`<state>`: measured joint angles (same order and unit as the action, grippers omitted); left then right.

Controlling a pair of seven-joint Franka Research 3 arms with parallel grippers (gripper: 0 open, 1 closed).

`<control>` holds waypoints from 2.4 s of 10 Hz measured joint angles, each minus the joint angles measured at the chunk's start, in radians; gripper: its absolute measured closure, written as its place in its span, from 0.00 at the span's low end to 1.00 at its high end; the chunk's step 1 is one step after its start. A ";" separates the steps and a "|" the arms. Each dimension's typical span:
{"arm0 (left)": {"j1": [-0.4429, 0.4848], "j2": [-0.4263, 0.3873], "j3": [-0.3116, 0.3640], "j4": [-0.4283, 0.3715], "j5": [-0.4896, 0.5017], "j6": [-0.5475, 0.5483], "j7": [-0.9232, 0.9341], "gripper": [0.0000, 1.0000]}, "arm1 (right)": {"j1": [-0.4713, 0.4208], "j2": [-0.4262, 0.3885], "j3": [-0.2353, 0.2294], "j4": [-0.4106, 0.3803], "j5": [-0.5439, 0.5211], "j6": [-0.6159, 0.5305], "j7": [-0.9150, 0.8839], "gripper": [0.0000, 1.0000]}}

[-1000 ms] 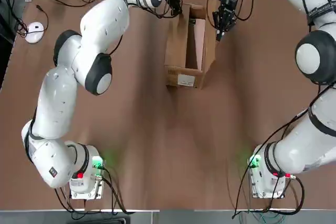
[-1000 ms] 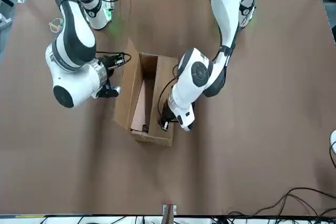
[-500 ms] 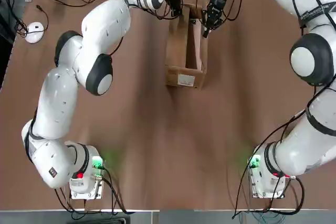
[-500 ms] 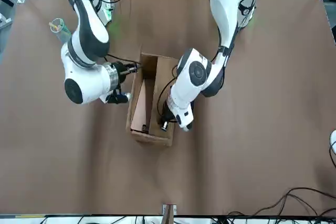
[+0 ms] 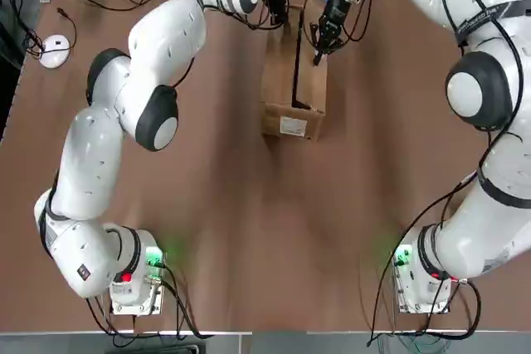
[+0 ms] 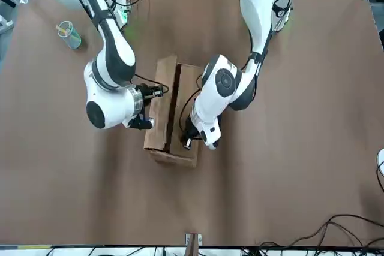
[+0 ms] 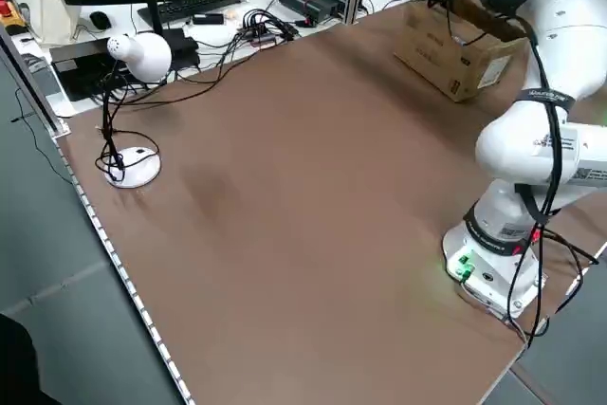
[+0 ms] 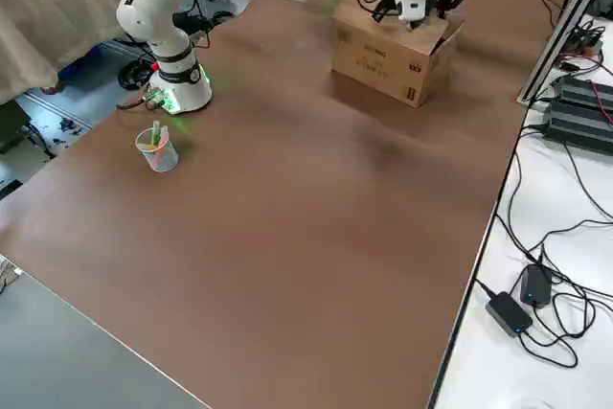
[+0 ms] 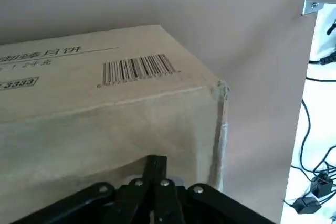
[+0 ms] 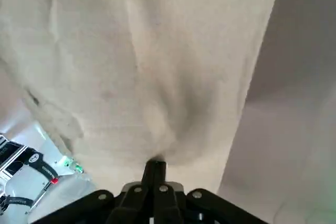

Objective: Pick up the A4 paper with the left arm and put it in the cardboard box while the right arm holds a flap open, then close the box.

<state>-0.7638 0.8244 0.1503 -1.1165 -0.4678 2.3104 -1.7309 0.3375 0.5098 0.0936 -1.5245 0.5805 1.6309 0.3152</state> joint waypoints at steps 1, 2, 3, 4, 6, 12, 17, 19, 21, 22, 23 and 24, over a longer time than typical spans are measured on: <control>0.002 -0.009 0.003 0.004 0.004 -0.018 0.000 0.99 | 0.006 0.006 0.000 0.000 0.000 0.011 0.000 0.99; 0.007 -0.027 0.011 0.010 0.005 -0.058 0.000 0.99 | 0.011 0.012 0.000 -0.001 0.000 0.022 0.000 0.99; 0.011 -0.055 0.025 0.013 0.009 -0.105 0.000 0.96 | 0.018 0.021 0.000 -0.002 -0.002 0.040 0.000 0.99; 0.013 -0.087 0.044 0.015 0.021 -0.155 0.000 0.95 | 0.025 0.027 -0.001 -0.004 -0.003 0.052 0.000 0.99; 0.049 -0.155 0.067 0.016 0.072 -0.254 0.004 0.74 | 0.033 0.027 -0.001 -0.006 -0.004 0.068 0.006 0.99; 0.319 -0.269 0.074 0.016 0.235 -0.503 0.351 0.06 | 0.052 0.022 -0.002 -0.014 -0.046 0.094 0.012 0.99; 0.535 -0.335 0.075 0.015 0.314 -0.649 0.885 0.00 | 0.063 0.020 -0.003 -0.022 -0.066 0.111 0.014 0.99; 0.572 -0.358 0.074 0.015 0.332 -0.687 1.047 0.00 | 0.068 0.015 -0.003 -0.032 -0.075 0.126 0.014 0.99; 0.585 -0.387 0.073 0.015 0.332 -0.748 1.171 0.00 | 0.068 0.015 -0.005 -0.030 -0.075 0.123 0.015 0.98; 0.585 -0.393 0.068 0.014 0.332 -0.752 1.194 0.00 | 0.068 0.018 -0.006 -0.020 -0.074 0.107 0.015 0.92; 0.586 -0.399 0.061 0.014 0.333 -0.752 1.226 0.00 | 0.068 0.027 -0.010 0.003 -0.074 0.070 0.020 0.88; 0.588 -0.409 0.054 0.013 0.333 -0.752 1.295 0.00 | 0.067 0.041 -0.013 0.038 -0.074 0.013 0.039 0.73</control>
<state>-0.1755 0.4158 0.2039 -1.1031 -0.1349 1.5588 -0.4360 0.4041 0.5512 0.0802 -1.4862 0.5060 1.6437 0.3545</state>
